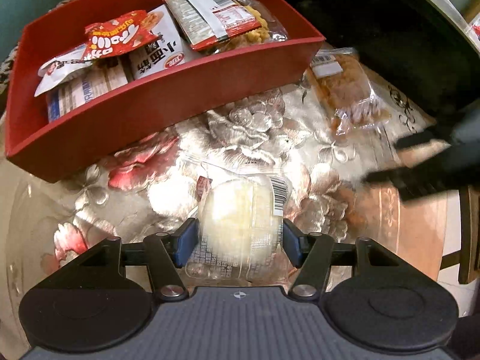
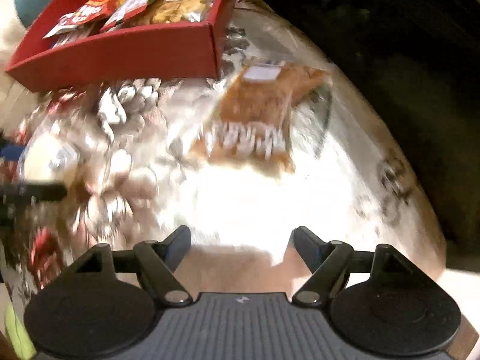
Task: Organize snacks
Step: 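Grasp the brown bread packet with the right tool while the left tool holds the bun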
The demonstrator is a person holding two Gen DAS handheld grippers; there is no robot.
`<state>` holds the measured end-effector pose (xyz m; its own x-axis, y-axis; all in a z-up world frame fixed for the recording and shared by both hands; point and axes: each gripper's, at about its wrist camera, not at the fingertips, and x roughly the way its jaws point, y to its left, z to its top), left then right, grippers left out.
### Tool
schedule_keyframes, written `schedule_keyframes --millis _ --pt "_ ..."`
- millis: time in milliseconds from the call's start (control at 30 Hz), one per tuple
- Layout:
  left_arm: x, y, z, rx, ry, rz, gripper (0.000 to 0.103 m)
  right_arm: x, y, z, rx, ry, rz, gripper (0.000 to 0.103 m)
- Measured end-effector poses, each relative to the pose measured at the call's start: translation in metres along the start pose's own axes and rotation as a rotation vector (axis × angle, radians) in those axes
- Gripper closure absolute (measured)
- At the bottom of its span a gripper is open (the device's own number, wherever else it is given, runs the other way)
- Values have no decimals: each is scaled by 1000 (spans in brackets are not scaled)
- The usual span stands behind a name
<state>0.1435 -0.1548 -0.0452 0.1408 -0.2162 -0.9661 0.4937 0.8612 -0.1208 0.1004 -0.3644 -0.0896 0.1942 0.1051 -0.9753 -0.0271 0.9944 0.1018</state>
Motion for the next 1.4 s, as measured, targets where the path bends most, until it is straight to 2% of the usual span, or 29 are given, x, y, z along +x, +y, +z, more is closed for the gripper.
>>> schedule_keyframes --millis 100,200,267,333,433,533,600,667,767,867,900,967,1033,1200,1267,1333,1400 --pt "-2 -1 -2 0 -7 12 35 -7 -26 -8 205 -15 -17 30" --pt "-2 -5 0 -9 -8 21 36 -23 -31 3 286 -122 -23 26" --pt "-1 -5 2 -14 -10 25 36 -28 -24 18 294 -179 -19 24" --pt "1 -5 3 -14 -11 28 35 -22 -19 34 273 -194 -59 24" --pt "3 -5 4 -19 -3 27 35 -3 -5 60 237 -177 -143 24" --pt "9 -5 5 -14 5 25 34 19 7 77 205 -123 -199 24" --pt "12 -4 5 -13 14 22 33 28 10 83 206 -125 -229 6" --pt "13 -4 5 -12 15 17 33 34 11 89 201 -108 -252 2" --pt "13 -4 5 -13 16 10 32 37 2 95 227 -82 -215 2" --pt "13 -3 5 -10 19 10 31 47 -27 98 365 -45 -96 2" --pt "13 -4 5 -6 19 12 31 48 -37 98 406 -60 -65 2" --pt "12 -7 4 3 18 14 28 46 -42 95 439 -124 -70 2" --pt "14 -9 4 11 18 21 27 48 -40 92 414 -169 -93 2" --pt "15 -11 5 11 22 21 26 44 -34 89 345 -128 -90 2" --pt "16 -9 5 11 24 19 26 41 -23 88 311 -130 -111 4" --pt "16 -8 5 12 24 18 26 35 -10 84 225 -154 -126 12" --pt "16 -8 6 9 24 16 28 30 -5 80 225 -161 -77 42"
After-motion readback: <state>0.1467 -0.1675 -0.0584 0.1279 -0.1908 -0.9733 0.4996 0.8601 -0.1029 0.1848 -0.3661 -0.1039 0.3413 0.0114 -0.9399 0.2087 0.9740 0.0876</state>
